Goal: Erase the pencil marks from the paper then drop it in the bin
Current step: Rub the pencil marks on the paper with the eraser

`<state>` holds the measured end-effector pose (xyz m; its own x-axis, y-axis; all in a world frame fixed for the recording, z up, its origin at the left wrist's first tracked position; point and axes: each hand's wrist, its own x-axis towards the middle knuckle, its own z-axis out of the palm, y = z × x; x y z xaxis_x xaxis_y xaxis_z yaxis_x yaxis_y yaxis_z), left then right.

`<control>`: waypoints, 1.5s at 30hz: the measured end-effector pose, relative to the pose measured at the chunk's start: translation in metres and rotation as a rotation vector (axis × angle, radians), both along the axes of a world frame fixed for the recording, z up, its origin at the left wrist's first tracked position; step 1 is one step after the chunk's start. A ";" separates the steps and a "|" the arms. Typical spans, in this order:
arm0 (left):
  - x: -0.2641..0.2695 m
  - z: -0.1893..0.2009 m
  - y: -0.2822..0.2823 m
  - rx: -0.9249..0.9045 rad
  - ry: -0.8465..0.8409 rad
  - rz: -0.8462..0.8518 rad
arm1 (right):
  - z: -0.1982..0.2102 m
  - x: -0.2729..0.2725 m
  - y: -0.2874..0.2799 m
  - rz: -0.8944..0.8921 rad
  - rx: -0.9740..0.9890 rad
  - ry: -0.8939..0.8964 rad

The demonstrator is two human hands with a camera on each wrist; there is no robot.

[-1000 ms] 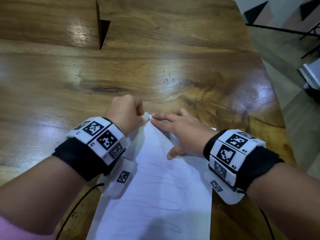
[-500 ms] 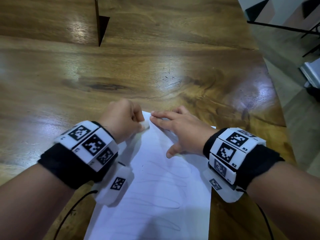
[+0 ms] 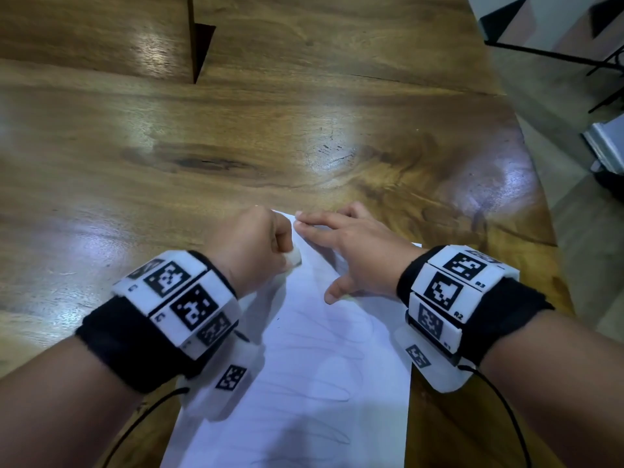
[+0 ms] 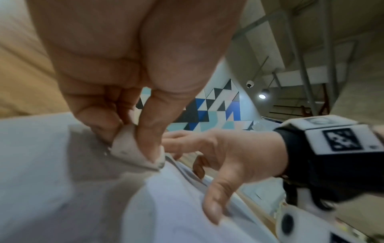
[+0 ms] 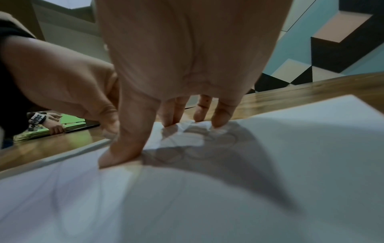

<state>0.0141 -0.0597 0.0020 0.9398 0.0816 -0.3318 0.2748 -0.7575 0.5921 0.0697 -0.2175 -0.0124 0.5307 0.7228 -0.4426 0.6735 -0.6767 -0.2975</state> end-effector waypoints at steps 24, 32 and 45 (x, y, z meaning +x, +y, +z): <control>0.015 0.005 -0.008 0.068 -0.024 -0.035 | 0.007 0.004 -0.023 0.004 -0.023 -0.005; 0.024 0.006 -0.005 0.100 -0.060 -0.069 | 0.007 0.004 -0.023 0.011 -0.038 -0.007; 0.013 0.008 -0.004 0.085 0.086 -0.252 | 0.007 0.004 -0.023 0.010 -0.018 -0.005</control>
